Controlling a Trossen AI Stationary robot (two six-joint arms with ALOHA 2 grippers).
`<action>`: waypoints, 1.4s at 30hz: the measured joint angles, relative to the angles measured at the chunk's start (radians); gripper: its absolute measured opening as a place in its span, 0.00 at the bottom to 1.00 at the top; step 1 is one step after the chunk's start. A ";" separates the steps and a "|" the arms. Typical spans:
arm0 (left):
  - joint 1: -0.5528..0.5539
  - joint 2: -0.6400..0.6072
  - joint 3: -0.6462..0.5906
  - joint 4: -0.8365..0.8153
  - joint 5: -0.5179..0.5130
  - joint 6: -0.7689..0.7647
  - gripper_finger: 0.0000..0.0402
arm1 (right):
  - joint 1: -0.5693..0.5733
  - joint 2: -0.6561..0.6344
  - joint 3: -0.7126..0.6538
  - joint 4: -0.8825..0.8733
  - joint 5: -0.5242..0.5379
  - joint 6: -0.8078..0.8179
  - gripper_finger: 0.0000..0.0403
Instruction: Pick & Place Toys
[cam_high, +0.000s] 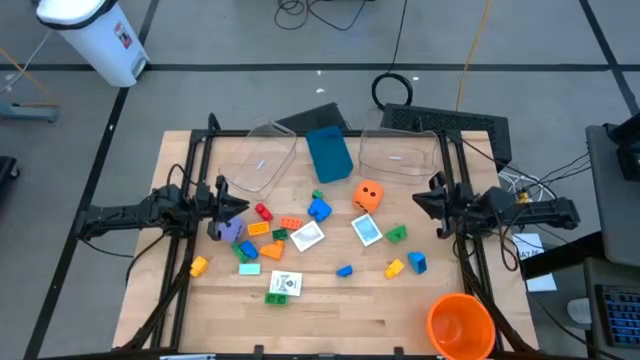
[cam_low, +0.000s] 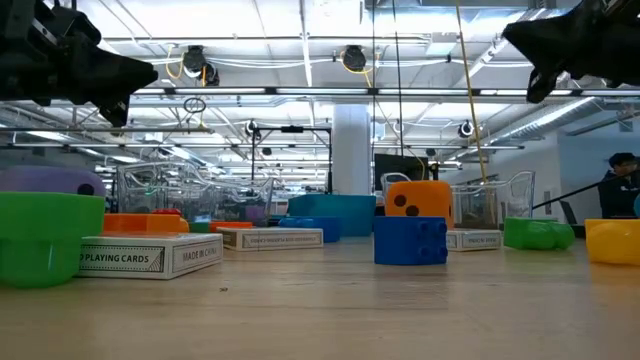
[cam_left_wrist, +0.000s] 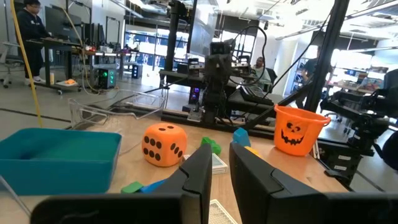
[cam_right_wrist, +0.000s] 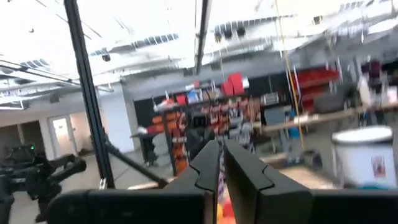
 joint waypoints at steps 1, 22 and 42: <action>0.000 0.000 0.000 0.000 0.000 0.000 0.15 | 0.000 0.013 0.000 0.024 0.000 -0.026 0.05; 0.000 0.000 0.000 0.010 -0.003 0.000 0.15 | 0.000 0.759 0.183 0.210 -0.001 -0.223 0.37; 0.001 0.002 0.000 0.331 -0.119 0.090 0.15 | -0.002 1.003 0.348 0.217 0.000 -0.157 0.61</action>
